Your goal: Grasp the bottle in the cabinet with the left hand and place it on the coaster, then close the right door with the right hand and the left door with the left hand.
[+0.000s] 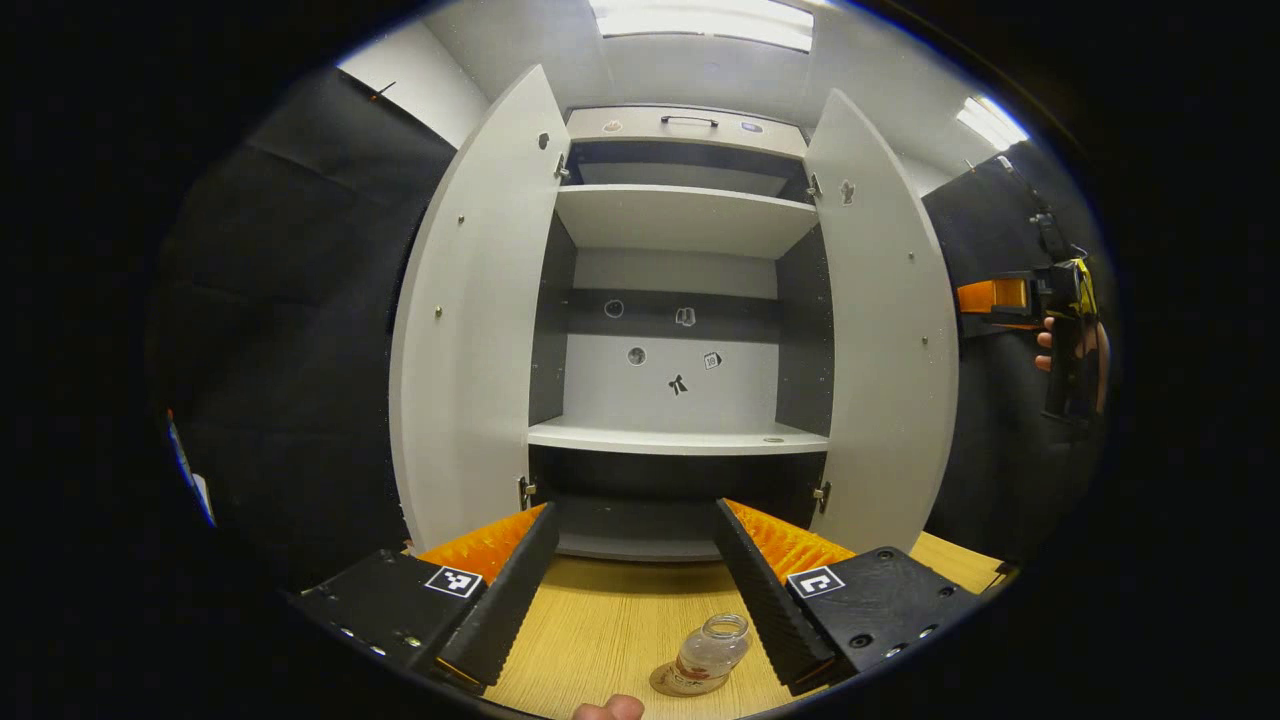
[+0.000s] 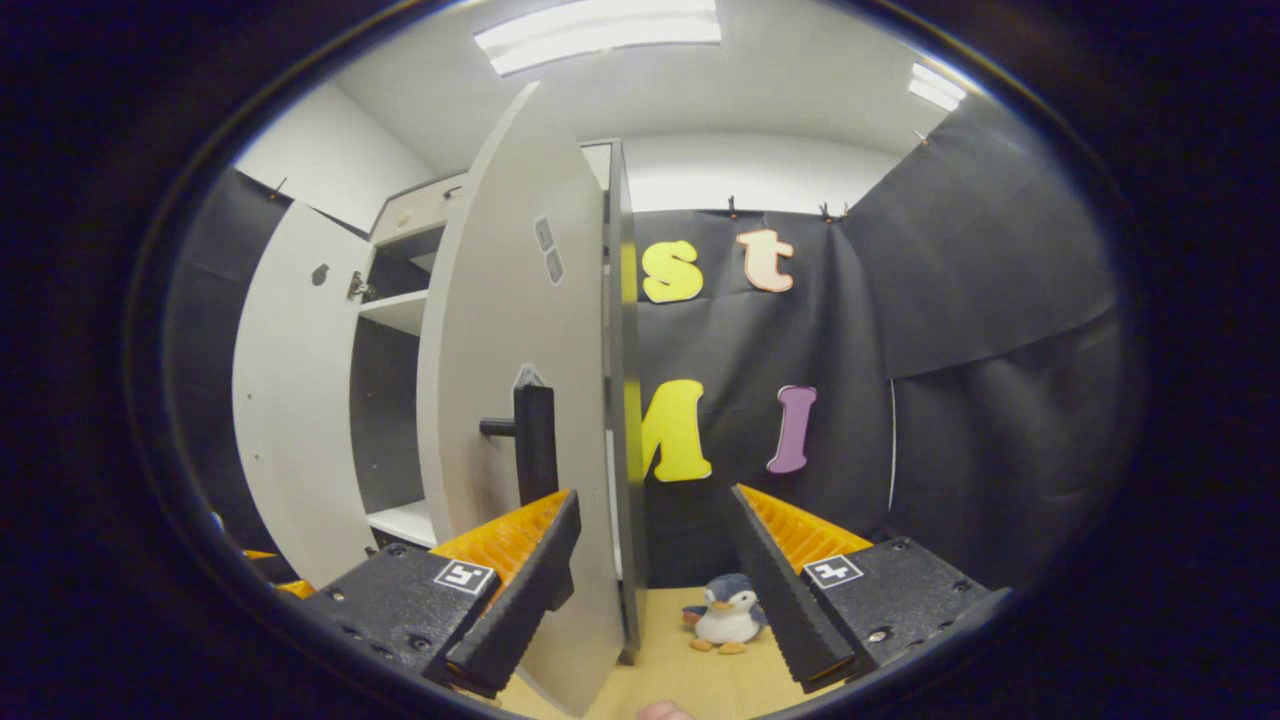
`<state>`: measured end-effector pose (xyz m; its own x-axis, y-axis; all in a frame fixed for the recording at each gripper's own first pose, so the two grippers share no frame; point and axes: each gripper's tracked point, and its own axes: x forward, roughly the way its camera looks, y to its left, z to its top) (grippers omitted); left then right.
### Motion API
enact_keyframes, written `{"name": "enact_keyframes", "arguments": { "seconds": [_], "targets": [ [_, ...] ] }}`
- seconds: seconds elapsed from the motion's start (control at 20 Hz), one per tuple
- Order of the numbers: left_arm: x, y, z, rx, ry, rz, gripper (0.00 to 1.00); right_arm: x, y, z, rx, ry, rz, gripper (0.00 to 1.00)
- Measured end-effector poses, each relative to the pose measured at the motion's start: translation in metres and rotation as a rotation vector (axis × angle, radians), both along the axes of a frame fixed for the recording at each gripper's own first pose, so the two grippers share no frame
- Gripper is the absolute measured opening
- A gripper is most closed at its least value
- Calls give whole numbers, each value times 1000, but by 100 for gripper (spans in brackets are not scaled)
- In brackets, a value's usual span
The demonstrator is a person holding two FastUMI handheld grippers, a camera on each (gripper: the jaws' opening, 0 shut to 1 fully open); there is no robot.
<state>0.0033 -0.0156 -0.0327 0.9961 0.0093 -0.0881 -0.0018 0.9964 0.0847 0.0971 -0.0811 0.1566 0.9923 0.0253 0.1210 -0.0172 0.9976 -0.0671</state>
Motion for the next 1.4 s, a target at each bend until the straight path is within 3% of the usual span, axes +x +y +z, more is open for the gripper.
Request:
{"name": "enact_keyframes", "arguments": {
  "seconds": [0.1,0.2,0.25,0.3,0.35,0.4,0.5,0.55,0.6,0.7,0.85,0.9,0.95,1.0,1.1,1.3,1.35,1.4],
  "targets": [
    [-4,3,0,3,2,6,90,6,27,-3,-18,1,53,97],
    [-9,6,1,5,2,18,90,14,50,-8,-30,8,88,97],
    [-10,8,1,3,5,22,95,19,59,-8,-28,5,100,97],
    [-12,10,0,1,8,27,95,25,68,-9,-26,-1,111,92],
    [-13,12,0,-2,13,31,95,32,71,-12,-18,3,107,92],
    [-14,14,0,-5,13,38,95,38,71,-16,-4,12,102,99],
    [-17,19,7,-5,7,51,90,40,72,-19,28,22,99,96],
    [-18,22,12,-8,8,60,95,36,70,-20,38,16,96,99],
    [-19,25,20,-16,-3,68,90,30,71,-20,40,11,103,96],
    [-20,31,40,-54,-21,69,95,11,77,-29,43,25,140,94],
    [-19,46,65,-109,-44,81,95,-23,79,-45,25,8,135,98],
    [-18,53,74,-111,-67,94,99,-35,80,-53,1,-3,119,93],
    [-17,60,79,-98,-85,115,95,-43,81,-63,-27,-8,101,93],
    [-18,69,81,-80,-92,137,95,-52,82,-76,-53,-5,89,98],
    [-18,77,78,-59,-83,157,95,-67,87,-100,-78,9,80,98],
    [-19,82,69,-77,-64,166,99,-92,89,-161,-37,95,67,99],
    [-20,84,69,-78,-64,175,90,-97,88,-175,-25,125,65,99],
    [-22,88,72,-78,-75,183,90,-100,90,-184,-12,148,71,99]
  ]
}}
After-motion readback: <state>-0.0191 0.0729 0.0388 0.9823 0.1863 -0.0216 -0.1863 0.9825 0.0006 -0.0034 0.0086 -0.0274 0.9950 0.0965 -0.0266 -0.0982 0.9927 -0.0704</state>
